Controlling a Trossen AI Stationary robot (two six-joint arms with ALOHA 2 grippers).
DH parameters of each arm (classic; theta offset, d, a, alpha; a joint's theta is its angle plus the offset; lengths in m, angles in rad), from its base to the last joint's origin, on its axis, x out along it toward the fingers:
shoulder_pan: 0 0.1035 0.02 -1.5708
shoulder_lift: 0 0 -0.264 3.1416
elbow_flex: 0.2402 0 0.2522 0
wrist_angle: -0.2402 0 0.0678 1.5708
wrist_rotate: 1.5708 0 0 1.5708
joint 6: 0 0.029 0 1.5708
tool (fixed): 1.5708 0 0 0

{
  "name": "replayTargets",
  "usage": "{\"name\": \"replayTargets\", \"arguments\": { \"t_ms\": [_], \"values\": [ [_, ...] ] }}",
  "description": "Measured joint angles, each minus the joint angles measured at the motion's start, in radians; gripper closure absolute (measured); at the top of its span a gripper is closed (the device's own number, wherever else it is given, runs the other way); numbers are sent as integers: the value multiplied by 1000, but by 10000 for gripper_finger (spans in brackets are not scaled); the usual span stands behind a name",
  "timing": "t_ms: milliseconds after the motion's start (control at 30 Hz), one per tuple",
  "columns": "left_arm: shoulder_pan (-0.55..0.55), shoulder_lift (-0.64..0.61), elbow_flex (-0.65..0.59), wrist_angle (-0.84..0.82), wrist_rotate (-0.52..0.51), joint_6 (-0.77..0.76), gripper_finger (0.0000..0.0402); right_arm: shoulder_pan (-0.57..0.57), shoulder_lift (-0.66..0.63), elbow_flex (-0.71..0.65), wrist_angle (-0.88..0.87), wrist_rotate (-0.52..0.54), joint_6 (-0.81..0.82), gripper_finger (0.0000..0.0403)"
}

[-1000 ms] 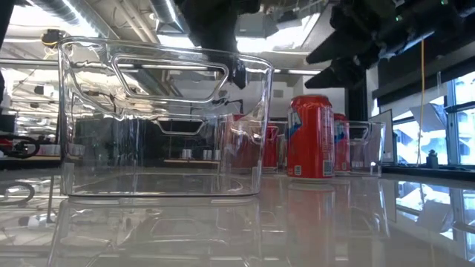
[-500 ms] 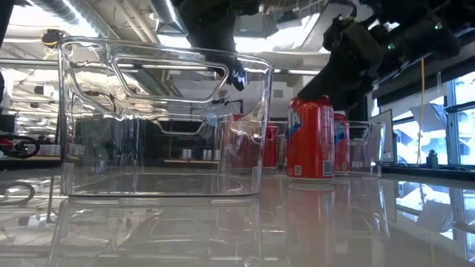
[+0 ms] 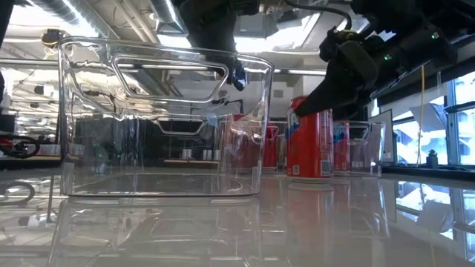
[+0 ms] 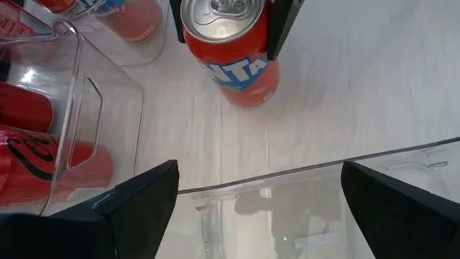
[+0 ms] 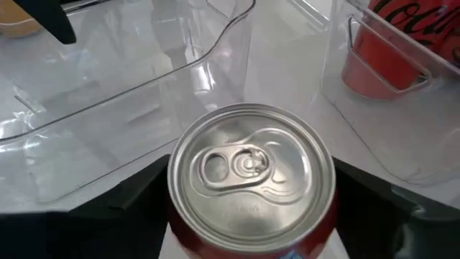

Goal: Sort soda cans
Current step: Put the red soda can into the top right transparent bin

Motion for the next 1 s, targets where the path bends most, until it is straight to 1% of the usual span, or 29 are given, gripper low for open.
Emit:
{"name": "replayTargets", "arguments": {
  "t_ms": [33, 67, 200, 333, 433, 500, 633, 700, 800, 867, 1000],
  "values": [
    [0, 0, 0, 0, 0, -1, 29, 0, 0, 0, 1, 2, 0, 117],
    [0, 0, 0, 0, 0, -1, 29, 0, -3, 0, -1, 2, 0, 122],
    [0, 0, 0, -1, 0, -2, 29, 0, -39, 6, -34, 2, -3, 122],
    [0, 0, 0, -1, 0, -4, 29, 0, -127, 65, -134, 4, -30, 122],
    [0, 0, 0, -7, 0, -6, 29, -7, -210, 129, -252, 22, -65, 122],
    [0, 0, 0, -9, 0, -6, 29, -9, -263, 179, -334, 86, -93, 122],
    [0, 0, 0, -18, 0, -8, 29, -19, -350, 264, -456, 272, -181, 122],
    [0, 0, 0, -20, 0, -21, 29, -47, -381, 284, -488, 324, -205, 122],
    [0, 0, 0, -25, 0, -35, 29, -125, -408, 286, -484, 334, -230, 122],
    [0, 0, 0, -29, 0, -44, 29, -189, -410, 286, -493, 324, -233, 122],
    [0, 0, 0, -31, 0, -56, 29, -329, -384, 286, -505, 254, -235, 122]
  ]
}}
